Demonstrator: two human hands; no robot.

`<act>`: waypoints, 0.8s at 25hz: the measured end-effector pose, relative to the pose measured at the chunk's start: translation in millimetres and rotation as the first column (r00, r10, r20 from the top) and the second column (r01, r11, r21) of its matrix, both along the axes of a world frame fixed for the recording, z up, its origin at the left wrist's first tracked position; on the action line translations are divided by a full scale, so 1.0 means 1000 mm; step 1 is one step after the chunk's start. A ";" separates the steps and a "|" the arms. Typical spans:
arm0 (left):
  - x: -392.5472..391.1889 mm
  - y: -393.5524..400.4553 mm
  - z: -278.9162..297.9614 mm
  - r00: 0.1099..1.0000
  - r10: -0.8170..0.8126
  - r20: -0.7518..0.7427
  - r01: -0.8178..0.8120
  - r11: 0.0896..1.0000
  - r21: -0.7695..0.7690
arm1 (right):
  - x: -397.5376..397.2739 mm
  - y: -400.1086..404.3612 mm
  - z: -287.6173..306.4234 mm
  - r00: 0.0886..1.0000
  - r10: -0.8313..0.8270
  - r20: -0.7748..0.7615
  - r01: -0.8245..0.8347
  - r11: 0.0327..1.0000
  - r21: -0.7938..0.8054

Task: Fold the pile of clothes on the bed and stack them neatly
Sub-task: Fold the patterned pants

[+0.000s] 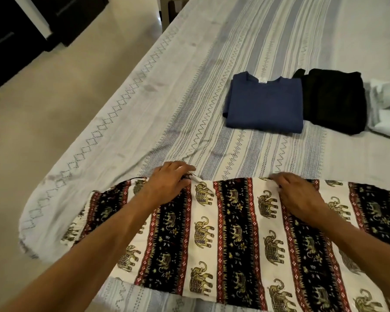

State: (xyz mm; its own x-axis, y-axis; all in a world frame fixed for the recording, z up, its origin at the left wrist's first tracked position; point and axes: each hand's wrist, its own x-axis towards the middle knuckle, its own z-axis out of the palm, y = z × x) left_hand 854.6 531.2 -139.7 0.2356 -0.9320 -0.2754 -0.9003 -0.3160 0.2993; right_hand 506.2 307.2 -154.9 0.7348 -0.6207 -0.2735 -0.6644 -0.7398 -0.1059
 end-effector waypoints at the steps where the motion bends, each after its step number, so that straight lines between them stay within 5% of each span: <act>1: 0.001 -0.010 -0.007 0.999 -0.038 -0.002 0.038 0.998 0.055 | 0.006 -0.011 -0.006 1.000 0.020 -0.014 -0.020 1.000 0.005; 6: 0.008 -0.017 -0.013 0.994 -0.103 -0.037 0.103 0.995 -0.008 | 0.011 -0.048 0.003 0.992 0.116 0.041 -0.121 0.980 0.155; 9: 0.017 -0.012 -0.008 0.996 -0.066 -0.063 0.061 0.996 -0.069 | -0.003 -0.070 0.007 0.961 -0.107 0.254 0.031 0.958 0.284; 11: 0.022 -0.010 -0.008 0.986 -0.148 0.082 0.143 0.988 0.056 | -0.010 -0.074 0.006 0.944 -0.150 0.293 0.041 0.937 0.348; 17: 0.032 -0.032 0.006 0.855 -0.413 0.314 0.332 0.901 0.279 | -0.013 -0.088 0.013 0.980 0.183 -0.074 -0.128 0.875 0.467; 20: 0.037 -0.040 0.015 0.866 -0.384 0.320 0.299 0.911 0.285 | -0.029 -0.111 0.022 0.971 0.128 -0.201 -0.006 0.856 0.518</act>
